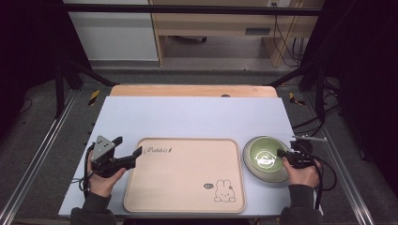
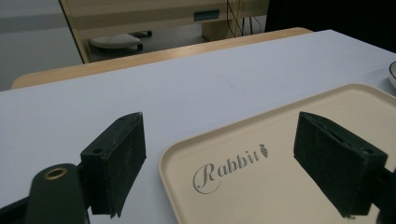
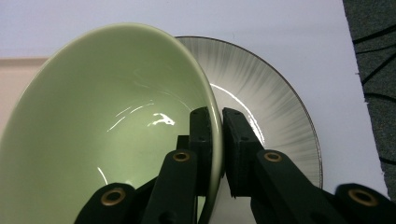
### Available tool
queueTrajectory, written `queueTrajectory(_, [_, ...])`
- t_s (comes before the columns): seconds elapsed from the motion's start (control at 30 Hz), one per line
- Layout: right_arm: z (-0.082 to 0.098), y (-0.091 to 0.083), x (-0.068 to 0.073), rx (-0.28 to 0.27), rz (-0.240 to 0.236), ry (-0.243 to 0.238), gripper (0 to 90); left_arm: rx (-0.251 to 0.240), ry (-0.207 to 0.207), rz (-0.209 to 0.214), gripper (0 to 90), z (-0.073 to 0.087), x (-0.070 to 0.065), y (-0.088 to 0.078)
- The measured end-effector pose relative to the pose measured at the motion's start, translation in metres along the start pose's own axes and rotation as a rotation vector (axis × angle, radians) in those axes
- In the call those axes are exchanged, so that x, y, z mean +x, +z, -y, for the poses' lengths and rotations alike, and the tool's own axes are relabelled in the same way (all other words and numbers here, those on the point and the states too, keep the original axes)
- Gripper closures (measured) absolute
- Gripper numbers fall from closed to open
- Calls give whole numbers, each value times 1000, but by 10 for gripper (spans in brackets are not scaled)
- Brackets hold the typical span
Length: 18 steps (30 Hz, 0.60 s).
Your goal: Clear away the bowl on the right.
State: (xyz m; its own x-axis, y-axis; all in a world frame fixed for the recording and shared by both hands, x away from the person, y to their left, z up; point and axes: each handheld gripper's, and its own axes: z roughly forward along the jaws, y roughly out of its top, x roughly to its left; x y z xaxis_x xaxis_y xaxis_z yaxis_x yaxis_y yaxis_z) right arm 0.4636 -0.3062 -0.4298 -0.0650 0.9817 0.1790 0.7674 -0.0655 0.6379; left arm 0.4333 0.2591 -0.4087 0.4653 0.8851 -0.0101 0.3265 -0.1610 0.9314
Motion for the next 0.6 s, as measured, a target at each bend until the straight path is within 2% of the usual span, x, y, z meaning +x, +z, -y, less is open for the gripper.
queueTrajectory(0.03, [0, -1, 1, 1, -5, 15, 831, 0, 0, 0, 165, 0, 0, 0])
queueTrajectory(0.2, [-1, -5, 0, -13, -21, 22, 831, -2, -1, 1, 165, 0, 0, 0])
queueTrajectory(0.57, [-3, -14, 4, -45, -46, -3, 829, 0, 2, 3, 164, -1, -1, 0])
queueTrajectory(0.6, [-3, -16, 6, -45, -53, 6, 829, 0, 1, 3, 164, -1, -1, 0])
